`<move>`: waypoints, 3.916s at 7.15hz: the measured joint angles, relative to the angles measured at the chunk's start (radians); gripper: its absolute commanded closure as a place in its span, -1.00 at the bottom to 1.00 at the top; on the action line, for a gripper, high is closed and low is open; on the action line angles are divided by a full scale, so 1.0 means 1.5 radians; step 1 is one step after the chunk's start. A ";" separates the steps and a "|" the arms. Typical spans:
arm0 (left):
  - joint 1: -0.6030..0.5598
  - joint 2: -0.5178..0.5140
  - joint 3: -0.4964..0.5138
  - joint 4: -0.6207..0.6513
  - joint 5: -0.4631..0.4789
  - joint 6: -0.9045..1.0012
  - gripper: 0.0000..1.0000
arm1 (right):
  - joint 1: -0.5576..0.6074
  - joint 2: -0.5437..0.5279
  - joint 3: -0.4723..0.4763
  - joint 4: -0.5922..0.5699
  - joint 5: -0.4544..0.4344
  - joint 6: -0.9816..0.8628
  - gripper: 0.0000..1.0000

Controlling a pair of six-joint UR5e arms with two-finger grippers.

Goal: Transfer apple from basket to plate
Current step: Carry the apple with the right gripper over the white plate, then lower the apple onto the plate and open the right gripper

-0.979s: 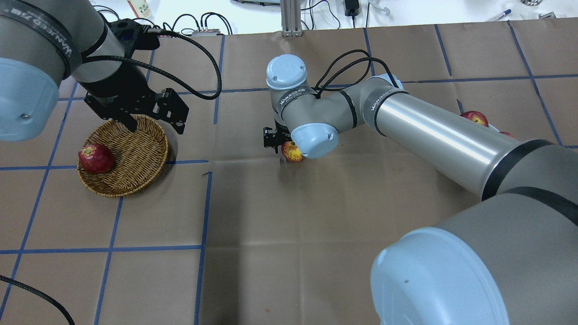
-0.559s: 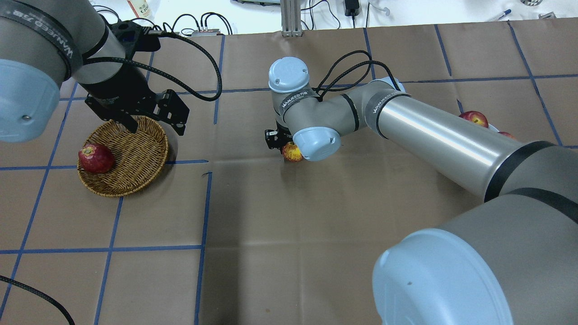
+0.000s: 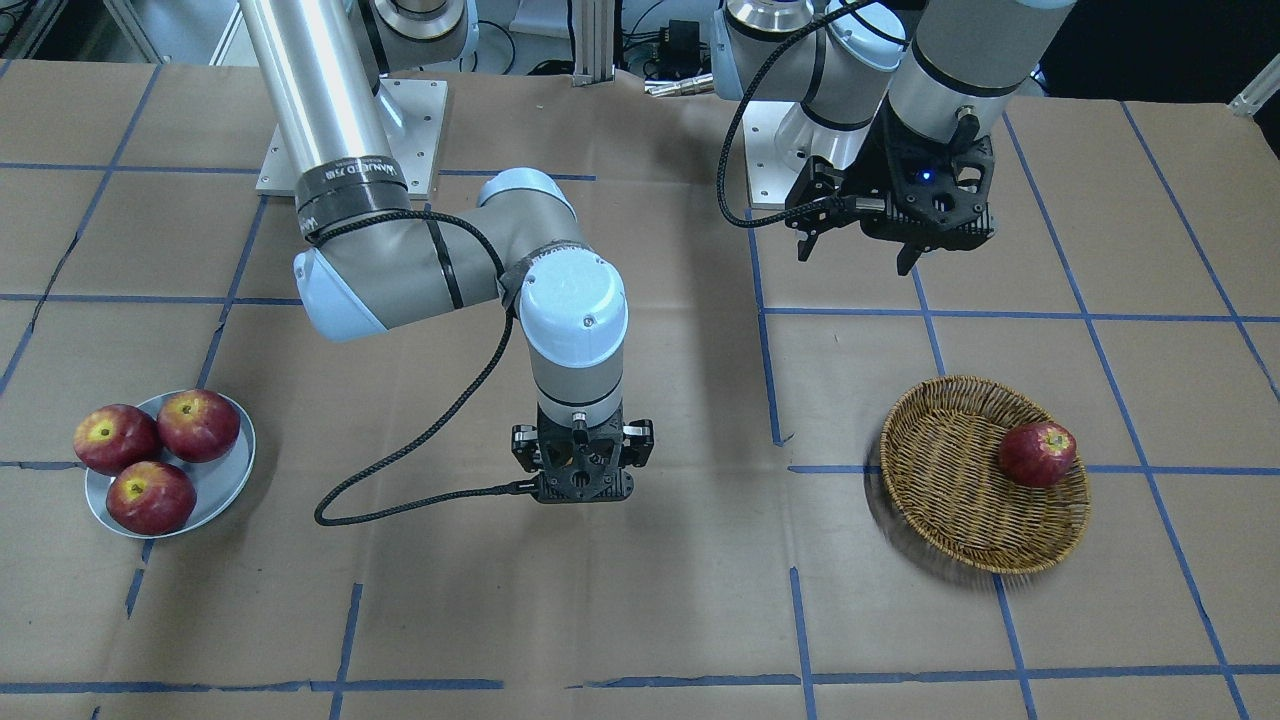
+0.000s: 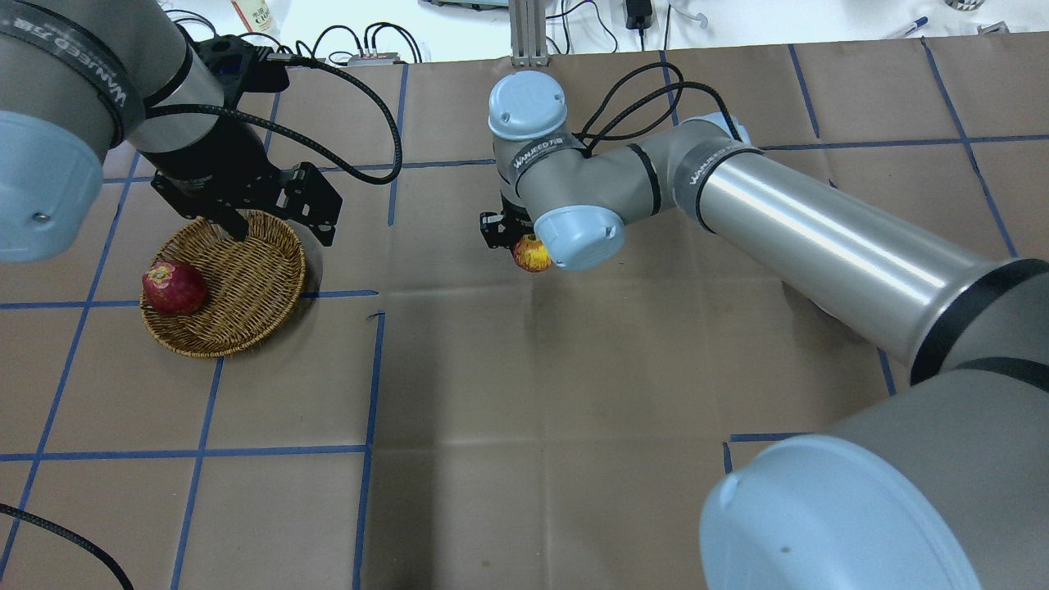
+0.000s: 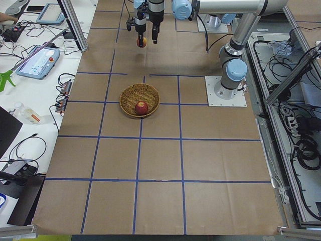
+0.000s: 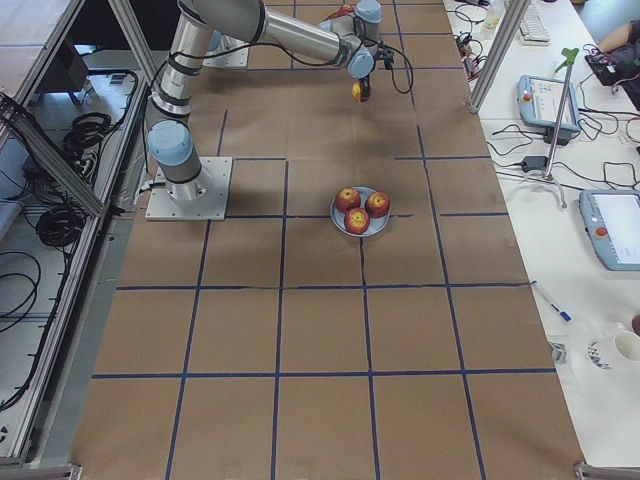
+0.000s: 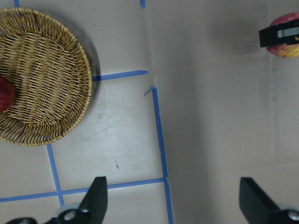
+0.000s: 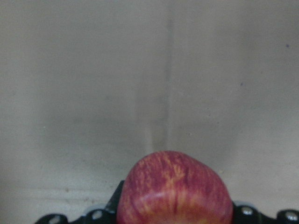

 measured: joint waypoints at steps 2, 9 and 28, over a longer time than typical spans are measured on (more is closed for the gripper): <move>0.000 -0.010 0.001 0.005 -0.001 -0.002 -0.98 | -0.058 -0.053 -0.015 0.085 -0.012 -0.051 -0.04; -0.035 -0.004 0.004 -0.001 0.009 -0.005 -0.98 | -0.515 -0.203 0.151 0.101 -0.019 -0.557 -0.03; -0.035 -0.011 0.000 0.009 0.008 0.001 -0.98 | -0.458 -0.239 0.092 0.205 0.004 -0.552 -1.00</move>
